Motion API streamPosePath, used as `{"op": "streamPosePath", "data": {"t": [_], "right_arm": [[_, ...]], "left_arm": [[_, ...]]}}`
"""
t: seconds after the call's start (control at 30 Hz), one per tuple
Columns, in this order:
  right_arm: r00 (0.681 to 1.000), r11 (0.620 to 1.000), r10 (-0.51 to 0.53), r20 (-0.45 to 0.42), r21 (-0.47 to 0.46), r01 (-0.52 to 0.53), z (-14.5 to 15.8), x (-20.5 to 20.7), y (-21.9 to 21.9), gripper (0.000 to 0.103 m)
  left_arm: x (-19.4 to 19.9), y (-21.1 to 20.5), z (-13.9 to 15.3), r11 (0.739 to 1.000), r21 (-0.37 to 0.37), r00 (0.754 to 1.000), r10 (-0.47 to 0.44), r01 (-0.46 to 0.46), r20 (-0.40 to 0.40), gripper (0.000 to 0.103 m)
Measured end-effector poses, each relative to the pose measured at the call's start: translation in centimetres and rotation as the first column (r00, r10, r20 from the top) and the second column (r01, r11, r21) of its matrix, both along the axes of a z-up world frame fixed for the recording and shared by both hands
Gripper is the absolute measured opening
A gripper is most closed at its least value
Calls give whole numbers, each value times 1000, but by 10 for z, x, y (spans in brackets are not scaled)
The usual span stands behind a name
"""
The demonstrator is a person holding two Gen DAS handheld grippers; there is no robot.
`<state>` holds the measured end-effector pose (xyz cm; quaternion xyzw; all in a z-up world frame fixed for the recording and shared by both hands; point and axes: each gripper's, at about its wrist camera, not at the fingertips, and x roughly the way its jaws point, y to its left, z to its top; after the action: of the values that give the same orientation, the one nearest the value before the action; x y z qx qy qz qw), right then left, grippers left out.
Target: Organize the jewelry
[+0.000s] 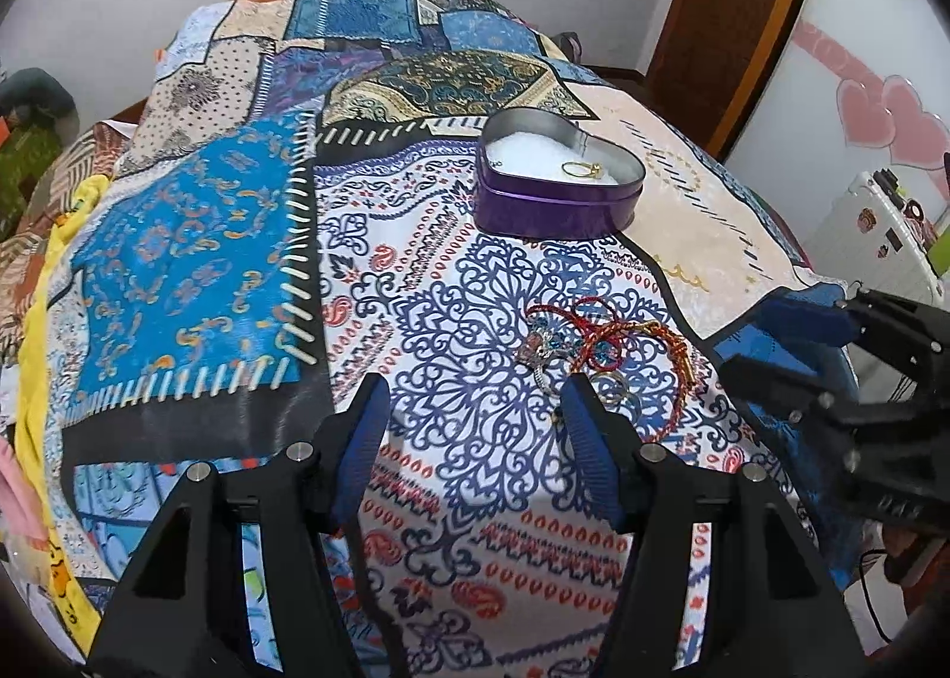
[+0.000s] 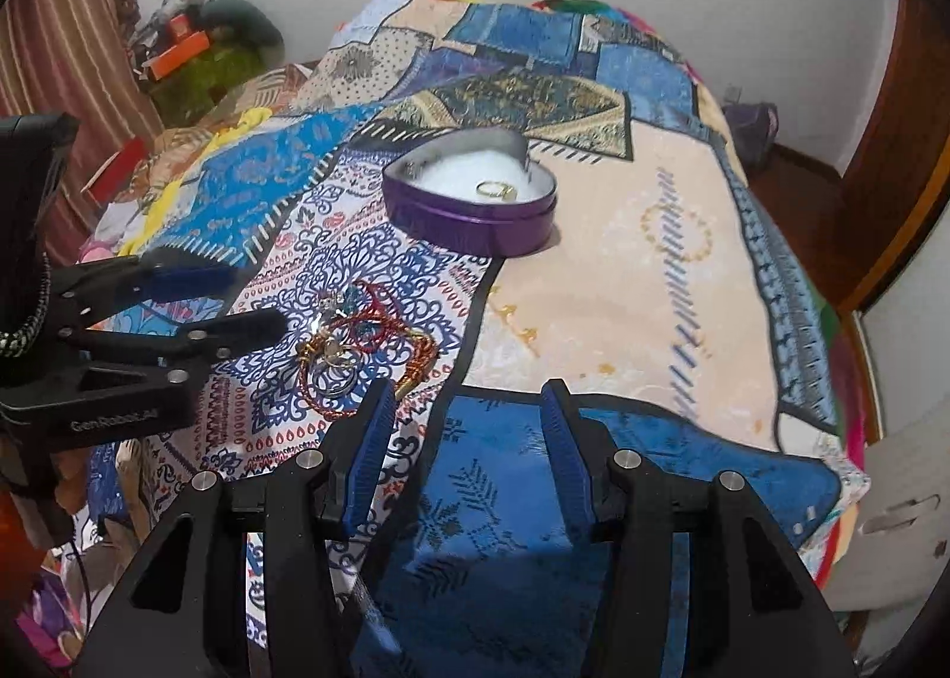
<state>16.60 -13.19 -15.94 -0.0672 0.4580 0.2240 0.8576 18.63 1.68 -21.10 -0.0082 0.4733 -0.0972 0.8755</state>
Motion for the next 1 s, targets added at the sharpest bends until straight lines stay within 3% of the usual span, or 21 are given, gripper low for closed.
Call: {"op": "streamPosePath", "data": {"t": [0.27,0.53,0.77,1.0], "right_arm": [[999,998,49,-4,-42,-49,-11,6,18,47],[999,994,31,31,-110,-27,-16,20,3,47],[999,994,41,29,-107,-38,-16,26,2,46],[998,995,56,31,-83,-53,-19,29,6,9]], "left_arm": [[10,4,-6,1000,-23,1000,-6,5,-16,53],[18,-3,-13,996,-79,998,-53,49,-43,37],[25,-4,-18,992,-110,997,-59,54,-43,36],[27,-4,-19,991,-125,997,-62,57,-37,34]]}}
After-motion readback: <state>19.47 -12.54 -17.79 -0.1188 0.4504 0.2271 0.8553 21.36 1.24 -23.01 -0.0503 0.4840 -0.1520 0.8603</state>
